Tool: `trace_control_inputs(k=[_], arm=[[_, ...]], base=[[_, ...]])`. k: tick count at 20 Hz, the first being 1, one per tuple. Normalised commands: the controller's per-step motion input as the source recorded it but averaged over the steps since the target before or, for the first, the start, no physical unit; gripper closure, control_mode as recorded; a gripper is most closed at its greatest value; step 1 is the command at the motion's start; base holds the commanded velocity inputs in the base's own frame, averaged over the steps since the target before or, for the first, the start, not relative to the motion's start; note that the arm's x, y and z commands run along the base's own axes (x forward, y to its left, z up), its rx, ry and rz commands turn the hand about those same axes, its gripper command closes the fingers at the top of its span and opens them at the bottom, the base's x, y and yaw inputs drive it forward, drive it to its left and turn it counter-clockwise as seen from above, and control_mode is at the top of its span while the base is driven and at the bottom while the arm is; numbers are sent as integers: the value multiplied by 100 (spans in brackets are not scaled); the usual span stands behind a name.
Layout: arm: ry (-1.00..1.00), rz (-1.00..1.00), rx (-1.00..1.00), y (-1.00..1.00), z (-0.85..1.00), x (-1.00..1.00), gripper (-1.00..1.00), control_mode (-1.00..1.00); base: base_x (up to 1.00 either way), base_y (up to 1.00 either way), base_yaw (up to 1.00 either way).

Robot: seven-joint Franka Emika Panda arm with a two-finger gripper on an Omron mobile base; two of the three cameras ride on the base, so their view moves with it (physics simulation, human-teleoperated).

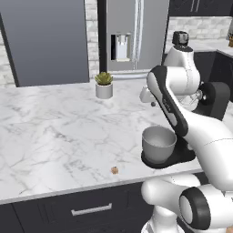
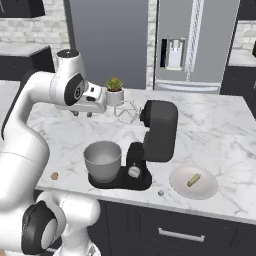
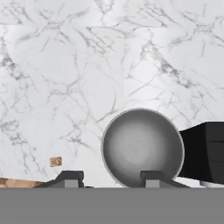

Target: Add butter and sugar cubes to the stand mixer bowl and then turn on the stand mixer to begin making frosting.

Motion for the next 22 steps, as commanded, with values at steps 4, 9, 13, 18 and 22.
trace_control_inputs(k=[4, 9, 13, 18, 22], arm=[[0, 0, 0, 0, 0, 0, -100, 100], [0, 0, 0, 0, 0, 0, -100, 100], [0, 0, 0, 0, 0, 0, -100, 100], [0, 0, 0, 0, 0, 0, -100, 100], [0, 0, 0, 0, 0, 0, -100, 100]], base=[[-4, 0, 0], [-42, -5, -1], [-56, -24, -5], [-15, -35, -6], [0, -66, -7]])
